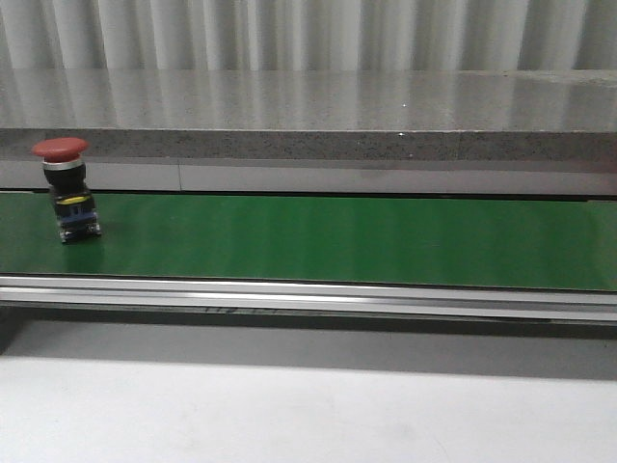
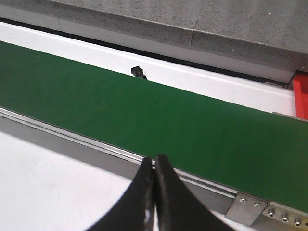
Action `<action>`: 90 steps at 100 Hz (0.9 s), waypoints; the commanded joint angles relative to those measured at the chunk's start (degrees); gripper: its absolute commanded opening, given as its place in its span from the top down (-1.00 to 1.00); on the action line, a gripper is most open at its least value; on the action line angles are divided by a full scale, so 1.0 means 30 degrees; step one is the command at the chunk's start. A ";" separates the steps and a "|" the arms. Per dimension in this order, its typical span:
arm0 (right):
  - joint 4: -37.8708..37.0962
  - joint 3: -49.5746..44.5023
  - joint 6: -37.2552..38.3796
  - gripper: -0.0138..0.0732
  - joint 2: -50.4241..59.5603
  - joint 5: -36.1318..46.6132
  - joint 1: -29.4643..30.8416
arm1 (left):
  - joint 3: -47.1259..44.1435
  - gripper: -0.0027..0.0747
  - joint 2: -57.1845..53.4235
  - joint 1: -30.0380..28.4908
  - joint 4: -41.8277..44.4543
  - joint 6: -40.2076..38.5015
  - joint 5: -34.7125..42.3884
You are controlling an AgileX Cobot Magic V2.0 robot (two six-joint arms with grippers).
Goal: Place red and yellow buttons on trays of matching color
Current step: 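Grasp another yellow push-button from the pile with the left gripper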
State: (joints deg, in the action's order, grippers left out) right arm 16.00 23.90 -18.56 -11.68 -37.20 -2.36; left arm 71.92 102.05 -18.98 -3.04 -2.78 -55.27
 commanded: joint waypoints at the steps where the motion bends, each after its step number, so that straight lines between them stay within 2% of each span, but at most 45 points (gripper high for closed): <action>1: 0.0067 0.0434 -0.0148 0.83 -0.0137 0.1329 -0.0035 | 0.0476 -0.31 -0.0332 -0.0041 -0.0315 0.0023 0.0441; 11: 0.0067 0.0434 -0.0148 0.83 -0.0137 0.1329 -0.0035 | 0.0476 -0.28 0.0094 -0.0041 -0.0435 0.0023 0.0567; 20: 0.0067 0.0434 -0.0148 0.83 -0.0137 0.1329 -0.0035 | 0.0476 -0.16 0.0230 -0.0041 -0.0435 0.0023 0.0951; 45: 0.0067 0.0434 -0.0148 0.83 -0.0137 0.1329 -0.0035 | 0.0476 0.57 -0.0028 -0.0002 -0.0517 0.0023 0.1247; 52: 0.0067 0.0434 -0.0148 0.83 -0.0137 0.1329 -0.0035 | 0.0476 0.70 -0.0613 0.0032 -0.0472 0.0023 0.1376; 65: 0.0067 0.0434 -0.0148 0.83 -0.0137 0.1329 -0.0035 | 0.0476 0.81 -0.2635 0.0386 0.0045 0.0023 0.1223; 90: 0.0067 0.0434 -0.0148 0.83 -0.0137 0.1329 -0.0035 | 0.0476 0.82 -0.5598 0.2357 0.0101 0.1108 0.1172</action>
State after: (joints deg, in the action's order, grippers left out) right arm 16.00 23.90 -18.56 -11.68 -37.20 -2.36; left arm 71.92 88.88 -14.09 -2.26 0.00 -52.99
